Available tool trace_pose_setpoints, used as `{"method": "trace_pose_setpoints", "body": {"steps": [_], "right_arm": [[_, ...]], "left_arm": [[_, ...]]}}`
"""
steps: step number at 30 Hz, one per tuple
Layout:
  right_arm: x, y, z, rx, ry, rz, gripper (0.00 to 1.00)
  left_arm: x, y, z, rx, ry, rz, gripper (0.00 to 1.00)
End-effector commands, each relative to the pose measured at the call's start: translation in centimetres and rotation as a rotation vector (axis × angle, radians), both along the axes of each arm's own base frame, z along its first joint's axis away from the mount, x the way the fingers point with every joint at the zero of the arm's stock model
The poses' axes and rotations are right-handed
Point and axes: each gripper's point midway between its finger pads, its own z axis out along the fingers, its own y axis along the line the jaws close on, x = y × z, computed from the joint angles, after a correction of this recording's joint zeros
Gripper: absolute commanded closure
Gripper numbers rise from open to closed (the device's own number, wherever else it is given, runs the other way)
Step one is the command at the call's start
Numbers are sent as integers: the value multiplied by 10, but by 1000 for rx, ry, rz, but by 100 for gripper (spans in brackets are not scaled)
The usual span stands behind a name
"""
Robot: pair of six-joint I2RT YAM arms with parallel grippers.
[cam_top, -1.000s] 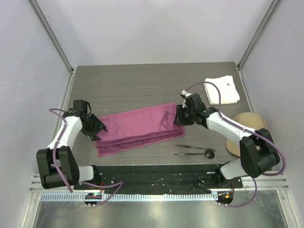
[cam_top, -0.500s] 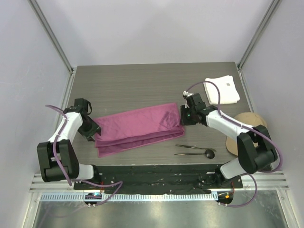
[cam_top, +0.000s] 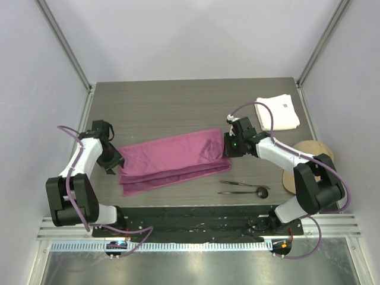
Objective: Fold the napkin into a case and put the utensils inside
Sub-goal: Fold and flatten the napkin at the center of the board.
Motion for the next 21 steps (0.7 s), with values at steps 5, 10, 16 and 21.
{"method": "trace_pose_setpoints", "body": {"steps": [5, 10, 16, 21], "right_arm": [[0, 6, 3, 32, -30, 26, 68], [0, 7, 1, 34, -22, 30, 68], [4, 6, 4, 27, -40, 29, 79], [7, 8, 8, 30, -52, 30, 93]], "left_arm": [[-2, 4, 5, 20, 8, -27, 52], [-1, 3, 4, 7, 16, -34, 49], [-1, 1, -3, -7, 35, -50, 50], [-2, 2, -9, -1, 60, -70, 50]]}}
